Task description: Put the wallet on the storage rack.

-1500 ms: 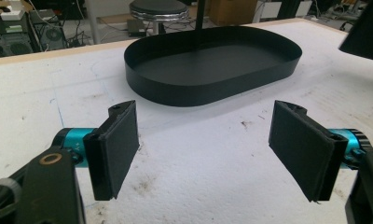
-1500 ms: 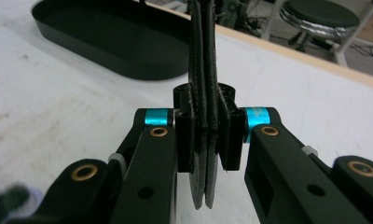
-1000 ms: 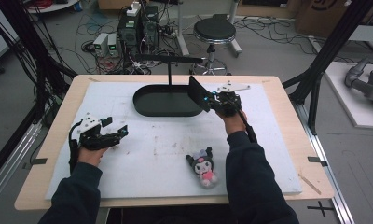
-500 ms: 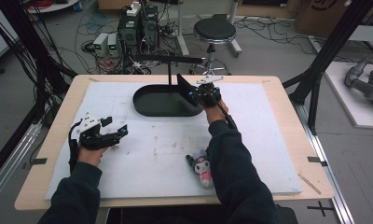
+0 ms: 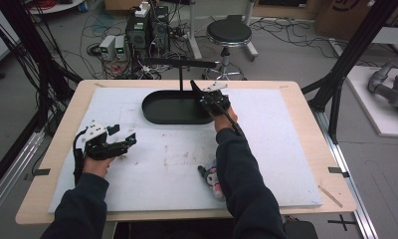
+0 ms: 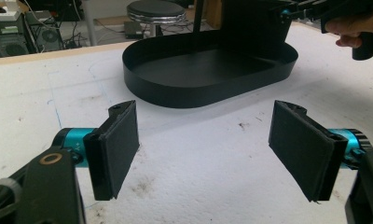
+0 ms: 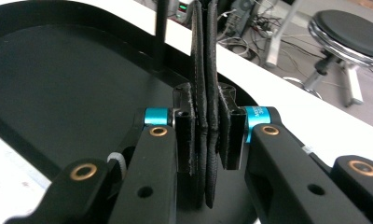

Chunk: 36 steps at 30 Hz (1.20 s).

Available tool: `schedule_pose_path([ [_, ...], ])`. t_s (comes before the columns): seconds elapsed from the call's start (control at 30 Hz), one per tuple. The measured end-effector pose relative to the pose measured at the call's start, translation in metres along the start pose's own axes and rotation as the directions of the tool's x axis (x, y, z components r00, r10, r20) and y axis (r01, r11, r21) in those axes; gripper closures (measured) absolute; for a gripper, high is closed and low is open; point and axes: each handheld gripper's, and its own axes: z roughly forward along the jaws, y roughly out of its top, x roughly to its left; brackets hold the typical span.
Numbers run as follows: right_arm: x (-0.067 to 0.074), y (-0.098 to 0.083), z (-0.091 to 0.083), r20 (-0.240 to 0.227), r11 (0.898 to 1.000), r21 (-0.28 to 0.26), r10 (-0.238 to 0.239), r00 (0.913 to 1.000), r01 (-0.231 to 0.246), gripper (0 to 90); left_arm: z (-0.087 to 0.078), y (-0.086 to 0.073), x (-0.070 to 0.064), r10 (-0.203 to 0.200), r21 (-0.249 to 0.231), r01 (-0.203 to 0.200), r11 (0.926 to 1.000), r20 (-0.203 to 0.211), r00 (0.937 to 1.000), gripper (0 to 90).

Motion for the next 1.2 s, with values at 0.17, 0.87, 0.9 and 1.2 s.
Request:
schedule_pose_path([
  [0.17,0.005,0.0,0.003,-0.074,0.999,-0.034,0.03,0.9968,-0.033,58.1,0.0,0.0,0.001,0.004,0.001,-0.004,1.0,-0.002,1.0,24.2],
  [0.87,0.021,0.005,0.008,-0.098,0.999,-0.035,-0.043,0.9942,0.04,74.2,0.0,0.0,-0.001,0.007,0.003,-0.007,1.0,-0.003,1.0,24.2],
  [0.9,0.019,0.003,0.009,-0.118,0.999,-0.033,0.002,0.993,-0.006,55.7,0.0,0.0,-0.001,0.006,0.003,-0.006,1.0,-0.001,1.0,24.2],
  [1.2,0.008,0.006,-0.005,-0.181,0.991,-0.073,0.096,0.9788,-0.111,49.5,-0.001,0.0,0.0,0.005,0.001,-0.005,1.0,-0.004,1.0,24.2],
])
